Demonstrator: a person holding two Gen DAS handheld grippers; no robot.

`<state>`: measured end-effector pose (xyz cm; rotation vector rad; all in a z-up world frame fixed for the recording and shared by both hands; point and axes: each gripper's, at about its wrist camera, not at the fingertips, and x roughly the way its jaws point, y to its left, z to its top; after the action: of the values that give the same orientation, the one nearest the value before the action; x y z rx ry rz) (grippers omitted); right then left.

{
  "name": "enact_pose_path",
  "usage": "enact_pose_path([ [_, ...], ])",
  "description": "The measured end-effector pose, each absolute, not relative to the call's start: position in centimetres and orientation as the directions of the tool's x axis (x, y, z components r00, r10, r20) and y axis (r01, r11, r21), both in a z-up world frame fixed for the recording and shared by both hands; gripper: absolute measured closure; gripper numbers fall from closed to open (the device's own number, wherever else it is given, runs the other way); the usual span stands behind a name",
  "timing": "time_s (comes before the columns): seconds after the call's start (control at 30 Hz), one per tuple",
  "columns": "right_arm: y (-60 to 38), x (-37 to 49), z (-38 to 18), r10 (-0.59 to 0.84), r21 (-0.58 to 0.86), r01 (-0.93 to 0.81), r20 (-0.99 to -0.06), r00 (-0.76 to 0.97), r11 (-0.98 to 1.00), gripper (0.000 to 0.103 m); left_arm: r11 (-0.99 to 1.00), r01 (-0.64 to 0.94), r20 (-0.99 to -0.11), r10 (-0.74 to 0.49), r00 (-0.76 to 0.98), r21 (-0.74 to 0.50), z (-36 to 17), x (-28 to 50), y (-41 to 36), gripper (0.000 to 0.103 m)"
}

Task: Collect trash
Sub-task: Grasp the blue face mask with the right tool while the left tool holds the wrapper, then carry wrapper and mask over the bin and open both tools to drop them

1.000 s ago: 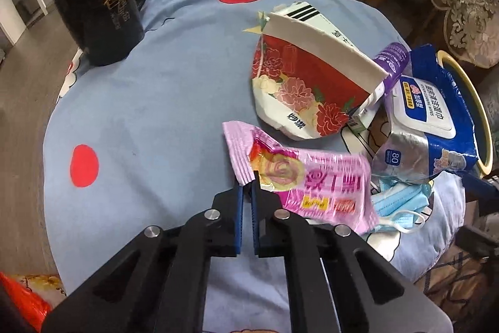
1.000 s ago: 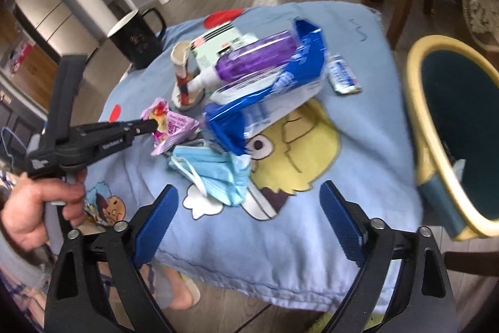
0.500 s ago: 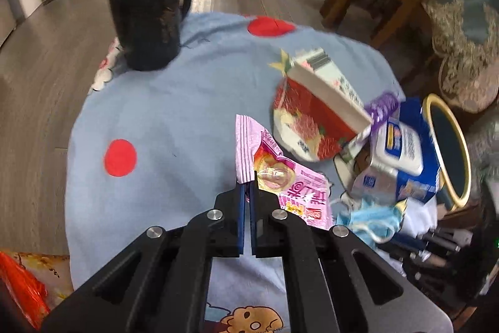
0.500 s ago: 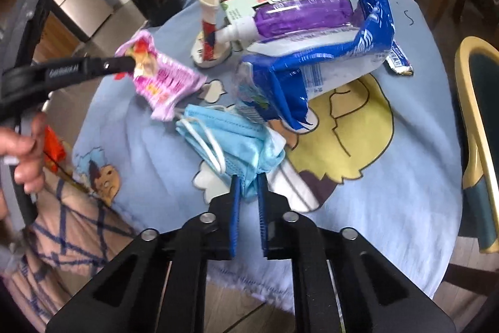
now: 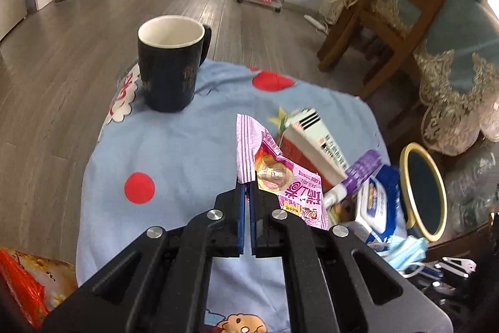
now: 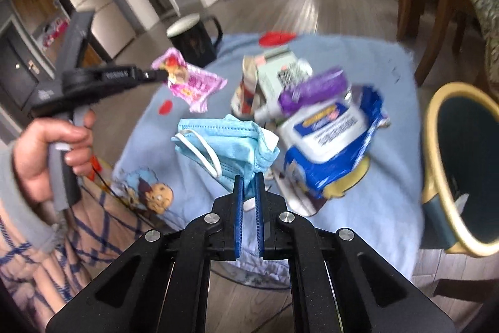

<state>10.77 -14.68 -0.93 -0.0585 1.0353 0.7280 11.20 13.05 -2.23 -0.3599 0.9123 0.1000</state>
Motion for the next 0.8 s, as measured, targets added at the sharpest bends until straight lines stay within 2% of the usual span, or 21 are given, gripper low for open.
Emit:
enact_pose_path([
  [0.33,-21.7,13.2,4.9,0.498,0.291,-0.432,-0.700,0.512,0.854,0.095,0.931,-0.145,-0.713,-0.150,0.685,-0.336,0.6,12.0,11.0,0.102],
  [0.57,-26.2,13.8,7.3,0.377,0.192,-0.345,-0.682,0.627,0.919,0.095,0.939,-0.061,-0.671,-0.194,0.716,-0.337,3.3,12.9,7.9,0.102],
  [0.8,-31.1,14.8,6.5,0.281,0.199,-0.198,-0.693,0.664,0.960,0.095,0.943,-0.002,-0.647,-0.226,0.729,-0.332,4.7,13.7,5.0,0.102],
])
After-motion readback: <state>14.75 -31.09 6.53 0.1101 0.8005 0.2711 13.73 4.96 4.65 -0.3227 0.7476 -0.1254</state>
